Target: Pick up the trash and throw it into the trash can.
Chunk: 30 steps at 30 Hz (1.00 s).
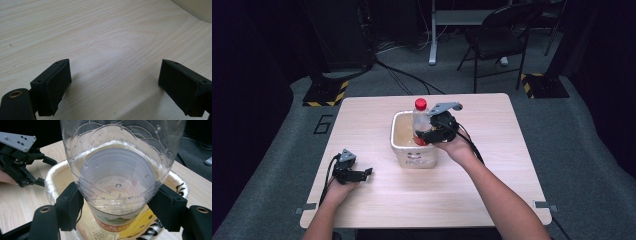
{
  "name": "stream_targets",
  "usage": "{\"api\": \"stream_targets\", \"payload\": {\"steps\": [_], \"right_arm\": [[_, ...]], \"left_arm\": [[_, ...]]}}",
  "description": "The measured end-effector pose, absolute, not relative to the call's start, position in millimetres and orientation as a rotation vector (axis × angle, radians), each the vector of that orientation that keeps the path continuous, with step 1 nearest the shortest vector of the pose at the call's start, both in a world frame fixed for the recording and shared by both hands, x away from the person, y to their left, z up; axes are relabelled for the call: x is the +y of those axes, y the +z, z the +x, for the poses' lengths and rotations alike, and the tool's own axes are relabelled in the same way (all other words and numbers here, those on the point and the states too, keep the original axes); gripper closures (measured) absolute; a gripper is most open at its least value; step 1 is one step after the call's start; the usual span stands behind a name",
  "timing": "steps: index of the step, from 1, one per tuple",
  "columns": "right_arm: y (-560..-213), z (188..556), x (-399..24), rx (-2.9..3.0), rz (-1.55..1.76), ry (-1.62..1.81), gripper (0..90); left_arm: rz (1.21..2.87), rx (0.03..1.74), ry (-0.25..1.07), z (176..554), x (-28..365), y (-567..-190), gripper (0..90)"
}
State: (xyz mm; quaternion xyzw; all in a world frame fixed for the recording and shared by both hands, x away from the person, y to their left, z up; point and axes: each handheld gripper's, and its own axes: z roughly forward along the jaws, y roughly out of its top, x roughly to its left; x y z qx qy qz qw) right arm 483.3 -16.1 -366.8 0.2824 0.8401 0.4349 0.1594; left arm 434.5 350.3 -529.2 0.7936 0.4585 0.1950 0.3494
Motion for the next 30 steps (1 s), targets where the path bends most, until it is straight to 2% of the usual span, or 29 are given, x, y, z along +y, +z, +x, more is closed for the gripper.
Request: {"api": "stream_targets", "payload": {"steps": [22,30], "right_arm": [[-394,495,0,2.481,0.876,1.103,28.7],[-393,495,-2,2.472,0.884,1.112,23.3]], "left_arm": [[2.057,1.185,0.502,435,351,-529,10.8],[2.058,1.184,0.502,435,351,-529,10.8]]}}
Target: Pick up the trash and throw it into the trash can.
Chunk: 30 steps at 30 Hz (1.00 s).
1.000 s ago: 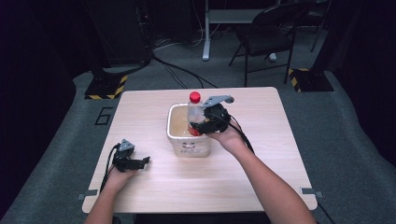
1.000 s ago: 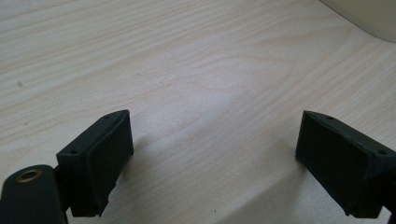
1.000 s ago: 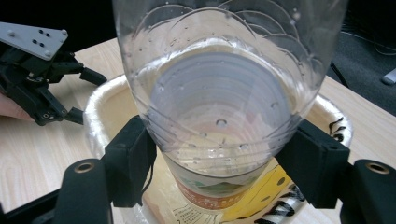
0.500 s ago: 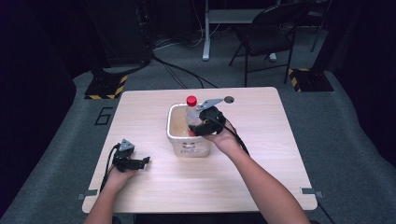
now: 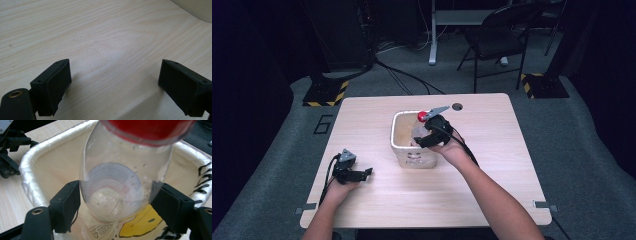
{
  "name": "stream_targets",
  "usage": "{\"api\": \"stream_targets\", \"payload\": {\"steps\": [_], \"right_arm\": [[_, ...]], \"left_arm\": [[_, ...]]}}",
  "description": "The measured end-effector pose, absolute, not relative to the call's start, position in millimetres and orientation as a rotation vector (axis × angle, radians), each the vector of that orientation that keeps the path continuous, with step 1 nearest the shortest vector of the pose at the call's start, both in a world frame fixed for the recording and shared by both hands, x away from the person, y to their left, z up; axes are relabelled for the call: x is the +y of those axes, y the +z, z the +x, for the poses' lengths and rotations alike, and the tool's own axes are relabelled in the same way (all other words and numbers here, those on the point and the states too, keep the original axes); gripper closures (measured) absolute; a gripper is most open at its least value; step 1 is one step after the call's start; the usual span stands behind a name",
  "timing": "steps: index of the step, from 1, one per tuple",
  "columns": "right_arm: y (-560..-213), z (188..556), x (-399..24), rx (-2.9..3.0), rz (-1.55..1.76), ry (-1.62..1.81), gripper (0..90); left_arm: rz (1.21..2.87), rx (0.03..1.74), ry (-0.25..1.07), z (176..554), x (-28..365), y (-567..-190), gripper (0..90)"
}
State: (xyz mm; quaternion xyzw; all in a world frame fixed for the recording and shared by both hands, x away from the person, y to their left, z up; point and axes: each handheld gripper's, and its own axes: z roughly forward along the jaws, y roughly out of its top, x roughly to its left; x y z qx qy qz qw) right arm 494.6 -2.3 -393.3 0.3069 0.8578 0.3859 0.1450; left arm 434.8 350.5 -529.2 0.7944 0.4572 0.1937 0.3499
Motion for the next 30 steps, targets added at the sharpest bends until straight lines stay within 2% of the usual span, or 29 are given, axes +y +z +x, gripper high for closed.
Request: {"api": "stream_targets", "payload": {"steps": [16,30], "right_arm": [[-379,468,-28,2.425,0.815,1.185,22.6],[-385,452,-61,2.372,0.828,1.213,24.0]], "left_arm": [[2.058,1.184,0.503,435,351,-529,10.8],[2.058,1.184,0.504,435,350,-529,10.8]]}}
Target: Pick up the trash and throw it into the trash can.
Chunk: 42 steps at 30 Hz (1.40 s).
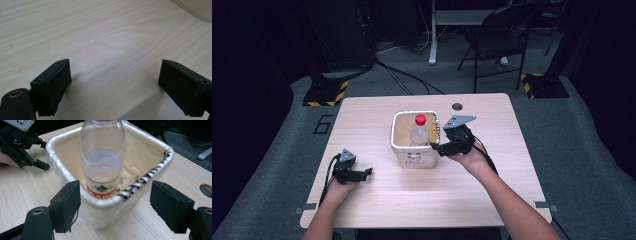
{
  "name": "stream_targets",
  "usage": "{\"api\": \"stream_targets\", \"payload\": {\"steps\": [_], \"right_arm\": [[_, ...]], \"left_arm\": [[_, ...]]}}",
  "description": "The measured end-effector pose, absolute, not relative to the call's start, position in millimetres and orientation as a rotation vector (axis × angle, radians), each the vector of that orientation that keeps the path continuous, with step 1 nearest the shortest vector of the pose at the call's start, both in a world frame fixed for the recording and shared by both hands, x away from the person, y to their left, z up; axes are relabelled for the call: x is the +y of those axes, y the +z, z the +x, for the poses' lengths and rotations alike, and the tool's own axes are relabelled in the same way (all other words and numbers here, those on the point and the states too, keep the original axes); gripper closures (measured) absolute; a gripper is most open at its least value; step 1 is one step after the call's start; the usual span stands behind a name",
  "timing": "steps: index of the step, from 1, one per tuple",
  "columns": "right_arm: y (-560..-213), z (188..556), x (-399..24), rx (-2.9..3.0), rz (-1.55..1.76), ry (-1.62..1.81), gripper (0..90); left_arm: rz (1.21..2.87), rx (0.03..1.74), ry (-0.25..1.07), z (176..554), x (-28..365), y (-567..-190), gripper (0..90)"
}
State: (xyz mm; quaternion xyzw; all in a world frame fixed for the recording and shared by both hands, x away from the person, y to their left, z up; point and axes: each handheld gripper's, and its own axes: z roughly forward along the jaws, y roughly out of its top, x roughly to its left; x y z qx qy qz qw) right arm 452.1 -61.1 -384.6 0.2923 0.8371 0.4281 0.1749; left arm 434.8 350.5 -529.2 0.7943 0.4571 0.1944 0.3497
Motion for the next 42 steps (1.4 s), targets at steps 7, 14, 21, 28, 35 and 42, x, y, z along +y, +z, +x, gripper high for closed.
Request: {"api": "stream_targets", "payload": {"steps": [7,14,21,28,35,42], "right_arm": [[-394,448,-81,2.329,0.866,1.232,24.9],[-404,444,-96,2.304,0.896,1.229,25.6],[-418,439,-112,2.281,0.934,1.23,25.9],[-429,435,-127,2.262,0.966,1.227,26.1],[-442,430,-140,2.258,1.013,1.214,26.2],[-457,426,-154,2.256,1.042,1.196,26.2]], "left_arm": [[2.058,1.184,0.504,435,350,-529,10.8],[2.058,1.184,0.504,435,350,-529,10.8],[2.058,1.184,0.504,435,350,-529,10.8],[2.058,1.184,0.504,435,350,-529,10.8],[2.057,1.184,0.504,435,350,-529,10.8],[2.058,1.184,0.504,435,350,-529,10.8]]}}
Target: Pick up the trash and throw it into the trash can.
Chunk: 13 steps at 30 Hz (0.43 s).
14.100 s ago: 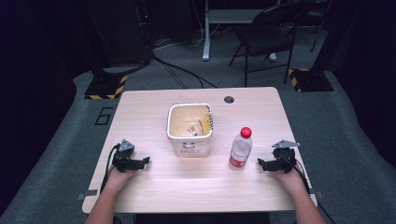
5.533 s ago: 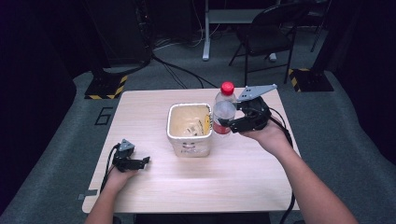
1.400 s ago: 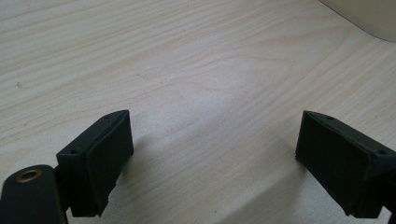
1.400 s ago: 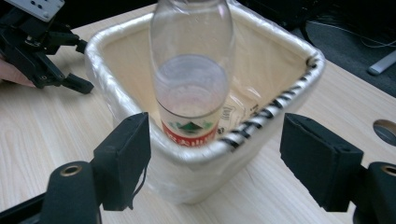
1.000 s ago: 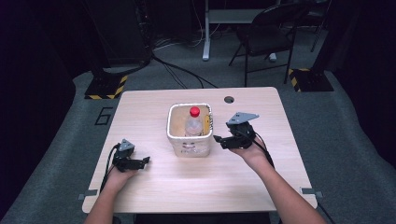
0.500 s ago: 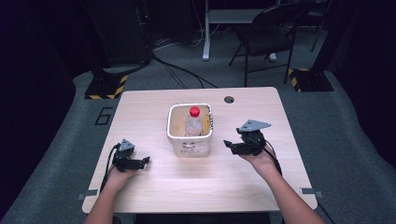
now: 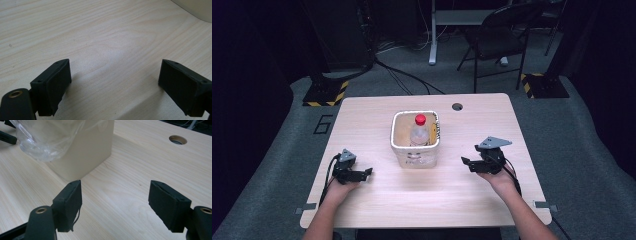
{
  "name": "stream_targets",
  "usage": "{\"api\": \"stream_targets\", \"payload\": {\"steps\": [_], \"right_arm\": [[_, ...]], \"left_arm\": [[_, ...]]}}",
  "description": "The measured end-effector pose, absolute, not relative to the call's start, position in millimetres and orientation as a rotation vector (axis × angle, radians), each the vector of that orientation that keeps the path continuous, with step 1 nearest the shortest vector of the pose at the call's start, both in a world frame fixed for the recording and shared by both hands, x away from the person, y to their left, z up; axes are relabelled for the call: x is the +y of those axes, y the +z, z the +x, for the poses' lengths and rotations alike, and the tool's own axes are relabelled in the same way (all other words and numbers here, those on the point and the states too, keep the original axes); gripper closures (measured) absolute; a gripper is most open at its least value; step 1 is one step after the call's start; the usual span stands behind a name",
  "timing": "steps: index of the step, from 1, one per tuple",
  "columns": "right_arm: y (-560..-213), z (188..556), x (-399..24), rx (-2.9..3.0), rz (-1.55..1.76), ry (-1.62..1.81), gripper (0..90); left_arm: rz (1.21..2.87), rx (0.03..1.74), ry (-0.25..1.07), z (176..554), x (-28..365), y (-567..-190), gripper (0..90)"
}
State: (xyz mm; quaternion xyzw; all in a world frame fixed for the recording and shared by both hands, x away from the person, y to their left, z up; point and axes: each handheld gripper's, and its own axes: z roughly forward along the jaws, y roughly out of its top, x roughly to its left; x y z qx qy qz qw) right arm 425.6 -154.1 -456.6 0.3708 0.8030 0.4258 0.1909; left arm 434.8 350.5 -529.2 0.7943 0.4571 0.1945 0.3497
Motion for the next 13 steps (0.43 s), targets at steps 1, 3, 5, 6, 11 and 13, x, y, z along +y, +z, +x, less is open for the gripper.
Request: {"api": "stream_targets", "payload": {"steps": [1,3,5,6,11,13], "right_arm": [[-458,425,-156,2.253,1.044,1.193,26.2],[-462,424,-159,2.252,1.052,1.184,26.2],[-465,423,-162,2.251,1.066,1.176,26.4],[-468,423,-163,2.253,1.075,1.168,26.4],[-478,424,-170,2.25,1.107,1.139,26.3],[-481,424,-173,2.248,1.117,1.123,24.6]], "left_arm": [[2.057,1.184,0.504,435,350,-529,10.8],[2.057,1.184,0.504,435,350,-529,10.8],[2.058,1.184,0.504,435,350,-529,10.8],[2.058,1.184,0.504,435,350,-529,10.8],[2.058,1.184,0.504,435,350,-529,10.8],[2.057,1.184,0.504,435,350,-529,10.8]]}}
